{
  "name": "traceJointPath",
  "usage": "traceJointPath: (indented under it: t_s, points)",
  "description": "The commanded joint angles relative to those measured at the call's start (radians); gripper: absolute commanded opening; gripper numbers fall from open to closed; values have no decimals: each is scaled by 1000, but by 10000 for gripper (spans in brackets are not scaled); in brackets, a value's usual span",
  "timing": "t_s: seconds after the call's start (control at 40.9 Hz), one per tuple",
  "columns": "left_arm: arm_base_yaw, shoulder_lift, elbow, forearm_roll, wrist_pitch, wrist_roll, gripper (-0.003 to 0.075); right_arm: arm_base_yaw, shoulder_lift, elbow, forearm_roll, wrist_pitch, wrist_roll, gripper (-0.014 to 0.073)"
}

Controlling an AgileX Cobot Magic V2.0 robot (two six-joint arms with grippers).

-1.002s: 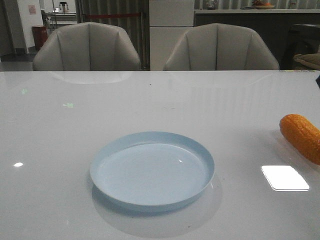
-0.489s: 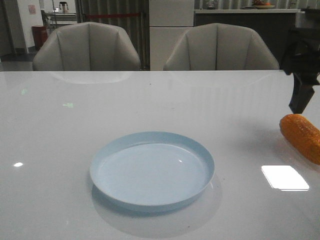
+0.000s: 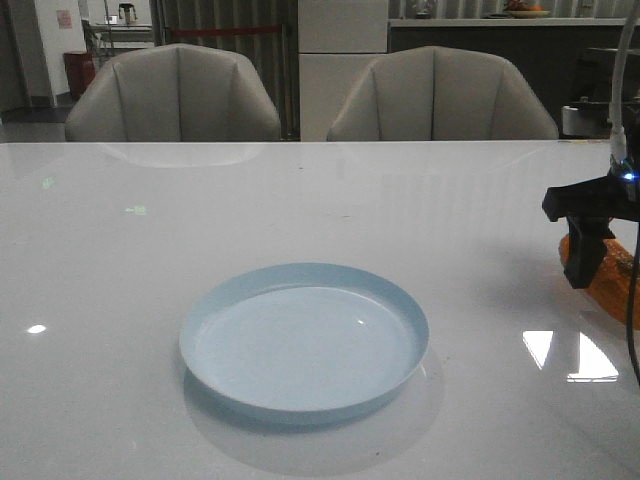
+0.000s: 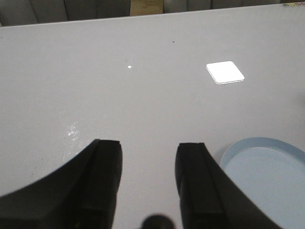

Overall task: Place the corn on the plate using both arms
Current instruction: 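Grasp the corn cob with the right gripper and lift it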

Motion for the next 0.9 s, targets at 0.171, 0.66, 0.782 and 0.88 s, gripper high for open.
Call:
traceJointPath:
  t_s: [0.171,0.66,0.782,0.88]
  points:
    - [2,-6,-27,-16,-72,-1,358,-9,4,-30,-11,-30,2,304]
    - [2,-6,-27,-16,-72,-1,358,163,8,-349,-11,175,-214,300]
    - [2,-6,-27,-16,-72,-1,358,241,8,-441,-11,245,-235,300]
    - [2,-6,-27,-16,-72,-1,358,315,8,-473,-10,278,-262,300]
